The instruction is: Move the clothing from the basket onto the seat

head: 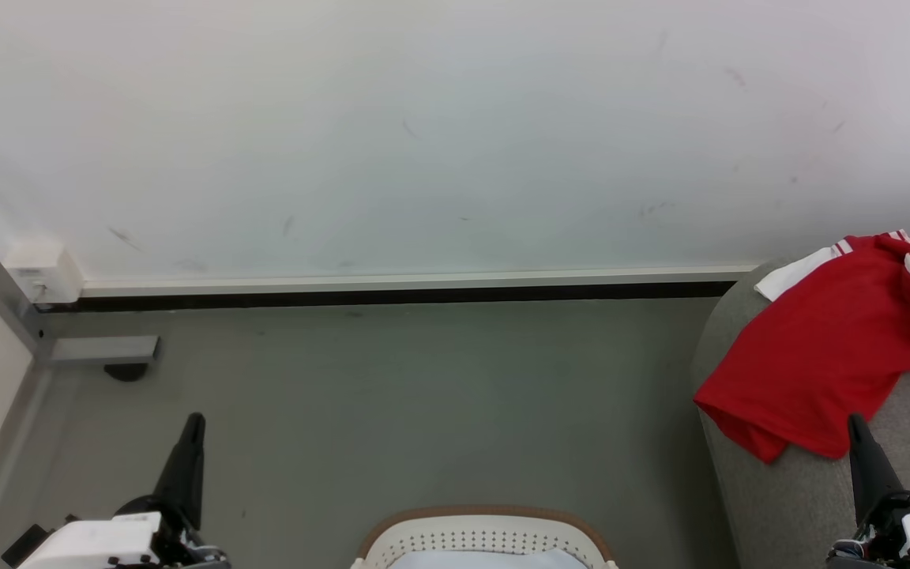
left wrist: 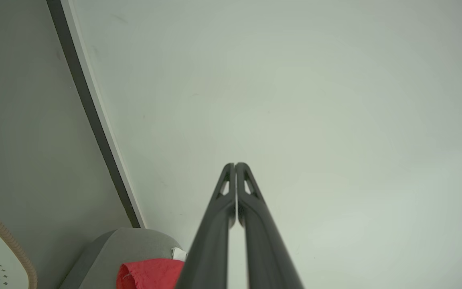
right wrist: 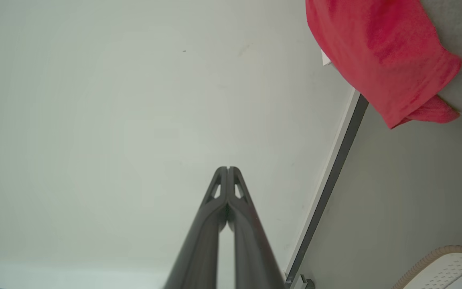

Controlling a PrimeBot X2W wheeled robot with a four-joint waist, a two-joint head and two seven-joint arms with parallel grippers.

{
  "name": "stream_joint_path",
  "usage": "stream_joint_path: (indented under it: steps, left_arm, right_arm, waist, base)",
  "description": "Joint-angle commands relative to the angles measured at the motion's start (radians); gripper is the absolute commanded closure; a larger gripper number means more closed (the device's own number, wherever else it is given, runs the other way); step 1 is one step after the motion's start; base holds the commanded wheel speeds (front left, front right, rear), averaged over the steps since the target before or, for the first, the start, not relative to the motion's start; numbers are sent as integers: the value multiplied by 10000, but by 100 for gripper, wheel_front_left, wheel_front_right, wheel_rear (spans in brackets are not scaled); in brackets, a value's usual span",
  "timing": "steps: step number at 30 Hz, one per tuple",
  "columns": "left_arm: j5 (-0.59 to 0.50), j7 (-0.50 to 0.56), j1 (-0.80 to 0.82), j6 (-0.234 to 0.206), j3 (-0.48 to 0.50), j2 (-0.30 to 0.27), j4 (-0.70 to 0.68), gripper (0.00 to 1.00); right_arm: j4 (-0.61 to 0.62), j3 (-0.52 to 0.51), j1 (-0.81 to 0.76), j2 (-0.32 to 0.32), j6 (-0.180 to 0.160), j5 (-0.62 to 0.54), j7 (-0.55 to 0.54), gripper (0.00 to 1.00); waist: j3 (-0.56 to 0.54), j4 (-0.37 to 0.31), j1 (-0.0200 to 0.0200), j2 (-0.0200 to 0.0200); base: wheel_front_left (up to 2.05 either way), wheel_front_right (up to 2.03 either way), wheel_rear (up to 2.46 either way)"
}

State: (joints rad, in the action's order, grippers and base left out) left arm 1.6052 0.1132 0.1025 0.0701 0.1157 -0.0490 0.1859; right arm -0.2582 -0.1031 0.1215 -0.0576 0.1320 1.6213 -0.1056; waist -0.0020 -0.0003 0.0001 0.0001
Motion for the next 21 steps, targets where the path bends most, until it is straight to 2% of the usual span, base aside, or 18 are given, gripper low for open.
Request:
stream_joint_path:
  steps: [1, 21]
  left_arm:
    - [125, 44, 93, 33, 32, -20, -26, 100]
    - [125, 43, 92, 33, 31, -20, -25, 100]
  right_arm:
    - [-16, -18, 123, -57, -24, 21, -34, 100]
    - [-12, 36, 114, -90, -24, 69, 16, 100]
  waist:
    - [0, 0, -1, -1]
    - [0, 0, -1, -1]
  base:
    - [0, 0, 0]
    - [0, 0, 0]
